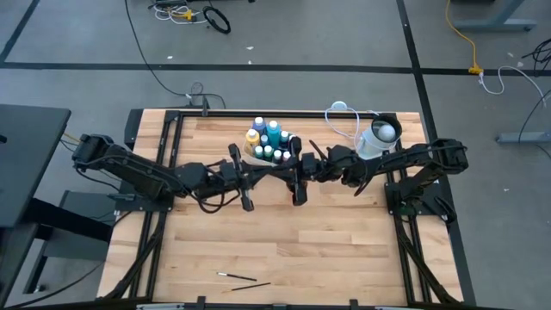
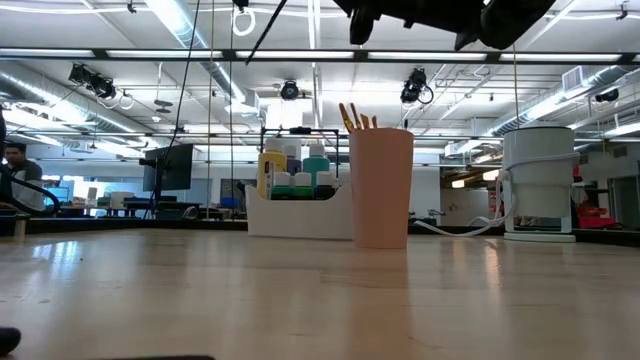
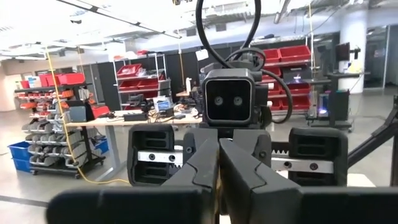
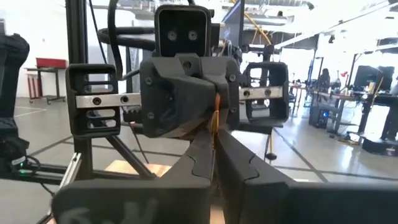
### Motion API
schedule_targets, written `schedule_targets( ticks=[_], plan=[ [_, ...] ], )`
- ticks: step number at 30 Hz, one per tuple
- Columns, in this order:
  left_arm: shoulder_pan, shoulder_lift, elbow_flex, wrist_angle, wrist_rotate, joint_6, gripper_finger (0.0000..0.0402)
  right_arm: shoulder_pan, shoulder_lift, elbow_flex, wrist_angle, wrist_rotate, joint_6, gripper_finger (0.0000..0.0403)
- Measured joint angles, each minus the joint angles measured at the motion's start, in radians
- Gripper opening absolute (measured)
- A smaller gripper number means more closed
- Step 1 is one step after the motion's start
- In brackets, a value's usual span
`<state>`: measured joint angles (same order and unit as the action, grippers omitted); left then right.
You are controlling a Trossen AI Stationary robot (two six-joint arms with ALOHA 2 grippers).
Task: Pick & Place Paint Supplies
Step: Put the black paint brush into the orange cup
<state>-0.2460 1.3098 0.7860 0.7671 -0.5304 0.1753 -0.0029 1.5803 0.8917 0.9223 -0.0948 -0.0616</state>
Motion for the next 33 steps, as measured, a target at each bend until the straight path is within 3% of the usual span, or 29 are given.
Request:
schedule_targets(
  ticks=[6,14,22,28,33],
  plan=[
    [-0.018,0.0,0.0,-0.044,-0.086,0.074,0.0063,0.0,-0.034,0.0,-0.131,0.009,-0.004,0.0003],
    [-0.114,-0.009,0.001,-0.123,-0.272,0.167,0.0108,0.001,-0.279,0.001,-0.595,0.111,-0.024,0.0001],
    [-0.168,-0.009,0.001,-0.226,-0.351,0.064,0.0127,0.031,-0.424,0.0,-0.939,0.129,0.067,0.0001],
    [-0.176,-0.009,0.0,-0.311,-0.345,-0.031,0.0128,0.072,-0.414,-0.105,-0.867,0.288,0.062,0.0],
    [-0.175,-0.009,0.0,-0.448,-0.338,-0.169,0.0126,0.073,-0.409,-0.23,-0.69,0.294,0.071,0.0005]
  ],
)
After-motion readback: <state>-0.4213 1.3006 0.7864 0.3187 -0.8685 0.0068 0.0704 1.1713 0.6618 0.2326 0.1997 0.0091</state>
